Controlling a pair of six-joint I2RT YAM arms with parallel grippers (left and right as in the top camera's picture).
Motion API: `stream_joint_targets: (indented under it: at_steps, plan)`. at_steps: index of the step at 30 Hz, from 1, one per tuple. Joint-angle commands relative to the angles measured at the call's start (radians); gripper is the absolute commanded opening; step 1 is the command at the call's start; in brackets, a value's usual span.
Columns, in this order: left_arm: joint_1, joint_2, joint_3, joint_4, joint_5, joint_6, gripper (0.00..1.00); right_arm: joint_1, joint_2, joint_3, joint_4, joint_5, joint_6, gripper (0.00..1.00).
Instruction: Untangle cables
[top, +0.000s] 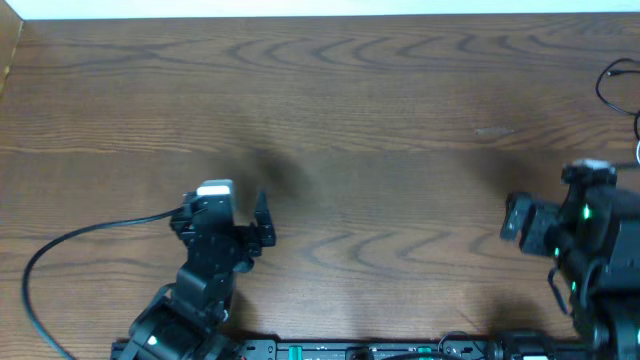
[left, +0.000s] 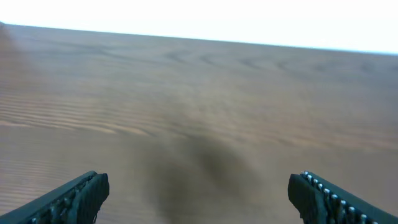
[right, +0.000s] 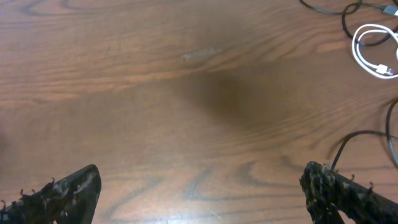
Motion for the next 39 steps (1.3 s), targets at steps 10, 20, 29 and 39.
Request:
stream_joint_targets:
  at_steps: [10, 20, 29, 39]
  plan:
    - [0.003, -0.215, 0.000, -0.080, -0.003, 0.138, 0.98, 0.006, -0.254, -0.106, 0.066, 0.008, 0.051, 0.99]
    - [0.006, -0.250, -0.009, -0.093, 0.187, 0.292, 0.98, 0.006, -0.286, -0.191, 0.088, -0.045, 0.064, 0.99]
    - [0.207, -0.250, -0.076, -0.085, 0.167, 0.228, 0.98, 0.006, -0.286, -0.217, 0.099, -0.071, 0.068, 0.99]
    - [0.464, -0.249, -0.088, -0.072, 0.404, 0.253, 0.98, 0.006, -0.286, -0.217, 0.108, -0.064, 0.060, 0.99]
